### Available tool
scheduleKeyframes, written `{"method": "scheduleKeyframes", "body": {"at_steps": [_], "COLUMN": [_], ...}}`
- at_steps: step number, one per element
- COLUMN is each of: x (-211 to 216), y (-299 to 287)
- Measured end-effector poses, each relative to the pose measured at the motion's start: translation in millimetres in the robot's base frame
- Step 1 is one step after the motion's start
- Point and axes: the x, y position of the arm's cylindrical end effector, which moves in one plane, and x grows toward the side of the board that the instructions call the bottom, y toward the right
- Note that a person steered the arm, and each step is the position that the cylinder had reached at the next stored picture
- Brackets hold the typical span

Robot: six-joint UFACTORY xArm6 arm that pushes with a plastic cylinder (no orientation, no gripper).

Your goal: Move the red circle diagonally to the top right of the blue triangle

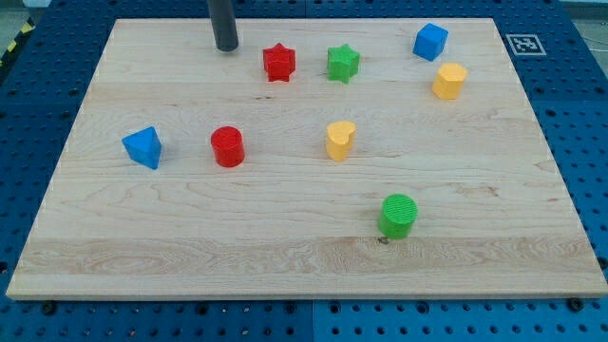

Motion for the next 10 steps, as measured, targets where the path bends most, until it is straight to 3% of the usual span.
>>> {"method": "scheduleKeyframes", "body": {"at_steps": [4,8,10], "x": [23.6,135.9,161.3], "y": [21.1,47.5,52.2]}}
